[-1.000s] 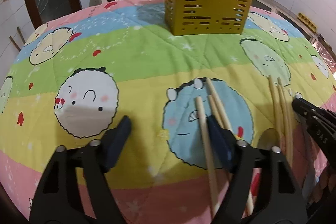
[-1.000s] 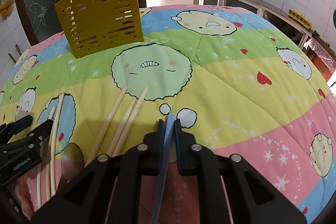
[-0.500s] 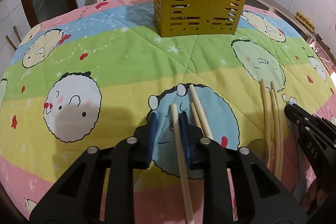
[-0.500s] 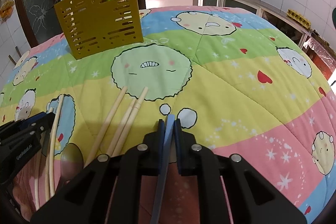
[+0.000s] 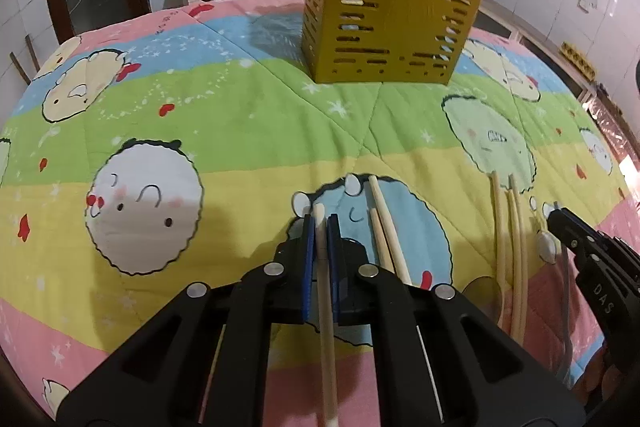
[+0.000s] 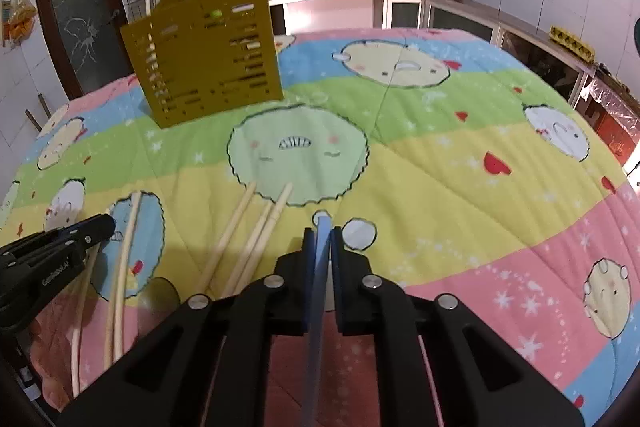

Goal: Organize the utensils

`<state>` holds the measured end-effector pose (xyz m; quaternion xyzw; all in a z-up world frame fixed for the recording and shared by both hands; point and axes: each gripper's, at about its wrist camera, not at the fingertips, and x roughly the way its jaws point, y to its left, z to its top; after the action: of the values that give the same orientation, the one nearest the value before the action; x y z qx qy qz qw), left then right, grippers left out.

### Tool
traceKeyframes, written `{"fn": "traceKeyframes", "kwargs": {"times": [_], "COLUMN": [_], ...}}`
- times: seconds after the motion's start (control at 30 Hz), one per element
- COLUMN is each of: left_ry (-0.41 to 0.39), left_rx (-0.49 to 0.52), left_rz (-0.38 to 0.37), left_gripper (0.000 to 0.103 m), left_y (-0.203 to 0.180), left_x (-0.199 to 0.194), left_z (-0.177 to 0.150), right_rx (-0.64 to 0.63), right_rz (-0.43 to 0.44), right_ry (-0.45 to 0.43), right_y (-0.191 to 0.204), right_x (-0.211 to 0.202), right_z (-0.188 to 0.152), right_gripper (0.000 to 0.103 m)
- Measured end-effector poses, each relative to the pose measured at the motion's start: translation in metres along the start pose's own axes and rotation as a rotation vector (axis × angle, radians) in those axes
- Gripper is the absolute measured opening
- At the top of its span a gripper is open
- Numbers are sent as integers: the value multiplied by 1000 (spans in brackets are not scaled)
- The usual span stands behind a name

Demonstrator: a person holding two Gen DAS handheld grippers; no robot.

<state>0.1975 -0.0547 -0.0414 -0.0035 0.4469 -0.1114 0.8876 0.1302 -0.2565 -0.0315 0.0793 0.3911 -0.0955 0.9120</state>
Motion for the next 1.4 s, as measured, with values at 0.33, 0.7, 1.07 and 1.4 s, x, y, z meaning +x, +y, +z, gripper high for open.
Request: {"fn": "traceKeyframes", "kwargs": {"times": [0.33,0.7,1.07,1.4], "left_ry": [-163,-321,-222,-163], "left_rx": [-45,-41,-96,-106], "left_rz": [-12,-9,6,15], "left_gripper": [5,5,5,5], "left_y": [20,31,50,57], "left_x": [-55,-112,-72,-46], "left_z": [12,4,15,17], "right_rx": [18,10,15,-22], "right_rz": [36,73,47,-14], "right_ry": [-128,-221,-105,14], "right_y": [-7,-10,-11,-7], "right_x": [-39,-68,-26,5], "right_z": [11,17,7,1], "right_gripper": [8,8,33,45]}}
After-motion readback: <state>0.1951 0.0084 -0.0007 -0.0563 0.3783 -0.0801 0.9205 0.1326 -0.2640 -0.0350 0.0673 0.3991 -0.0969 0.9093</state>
